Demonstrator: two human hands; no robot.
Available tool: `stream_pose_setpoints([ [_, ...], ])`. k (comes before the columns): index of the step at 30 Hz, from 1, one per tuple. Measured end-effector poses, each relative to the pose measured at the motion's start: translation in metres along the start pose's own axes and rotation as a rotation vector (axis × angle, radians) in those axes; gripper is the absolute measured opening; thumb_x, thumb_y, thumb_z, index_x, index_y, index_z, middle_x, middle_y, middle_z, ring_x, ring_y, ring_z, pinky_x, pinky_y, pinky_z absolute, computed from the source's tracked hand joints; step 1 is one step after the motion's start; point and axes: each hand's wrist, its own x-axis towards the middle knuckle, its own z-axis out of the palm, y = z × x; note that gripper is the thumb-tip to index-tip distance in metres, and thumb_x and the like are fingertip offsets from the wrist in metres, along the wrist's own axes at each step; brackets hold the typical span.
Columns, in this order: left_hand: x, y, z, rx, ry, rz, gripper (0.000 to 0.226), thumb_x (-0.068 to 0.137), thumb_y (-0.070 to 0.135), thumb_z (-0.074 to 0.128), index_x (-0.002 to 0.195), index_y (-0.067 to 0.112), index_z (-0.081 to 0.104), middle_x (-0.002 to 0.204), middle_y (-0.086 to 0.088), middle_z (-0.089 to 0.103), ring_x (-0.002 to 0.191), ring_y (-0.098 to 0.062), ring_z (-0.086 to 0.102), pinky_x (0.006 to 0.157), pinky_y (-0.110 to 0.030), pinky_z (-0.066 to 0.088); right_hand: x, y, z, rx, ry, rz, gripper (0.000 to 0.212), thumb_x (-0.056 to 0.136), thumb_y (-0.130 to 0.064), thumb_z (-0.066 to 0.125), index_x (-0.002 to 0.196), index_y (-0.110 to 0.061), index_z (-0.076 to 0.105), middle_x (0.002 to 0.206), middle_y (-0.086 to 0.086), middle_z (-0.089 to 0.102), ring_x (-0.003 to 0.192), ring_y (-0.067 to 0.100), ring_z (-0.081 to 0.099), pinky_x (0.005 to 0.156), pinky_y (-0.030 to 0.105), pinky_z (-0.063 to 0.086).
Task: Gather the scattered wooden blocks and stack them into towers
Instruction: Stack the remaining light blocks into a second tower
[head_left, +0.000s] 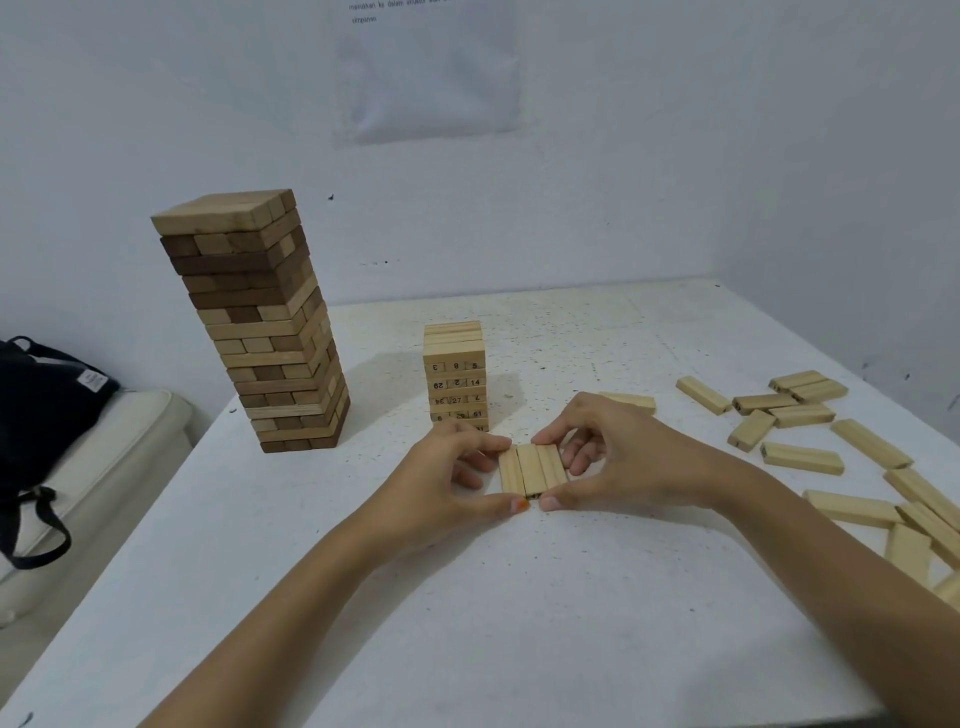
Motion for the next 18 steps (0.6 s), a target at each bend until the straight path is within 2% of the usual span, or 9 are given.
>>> stream_pose_setpoints([
  [10,0.0005,-0.0004,-0.0014,0.001,0.003,0.021,0.059,0.07,0.032,0.082,0.124,0.022,0.061,0.109,0.009,0.054,0.096,-0.006,0.056,0.081,-0.016,0.05,0.002,0.0023,0.0017,0.01,0.006,-0.038,0.055,0.063,-0.034,0.089,0.112,-0.023,0.067,0.104,-0.004,0.056,0.087,0.008,0.06,0.083,0.024,0.054],
  [18,0.0008,-0.0008,-0.0018,0.009,0.006,0.032,0.059,0.07,0.032,0.082,0.123,0.021,0.062,0.108,0.009,0.054,0.095,-0.006,0.057,0.082,-0.017,0.05,-0.0002,0.0028,-0.0012,0.023,-0.031,-0.037,0.065,0.059,-0.038,0.09,0.118,-0.027,0.064,0.104,-0.011,0.054,0.09,0.001,0.06,0.09,0.023,0.052],
])
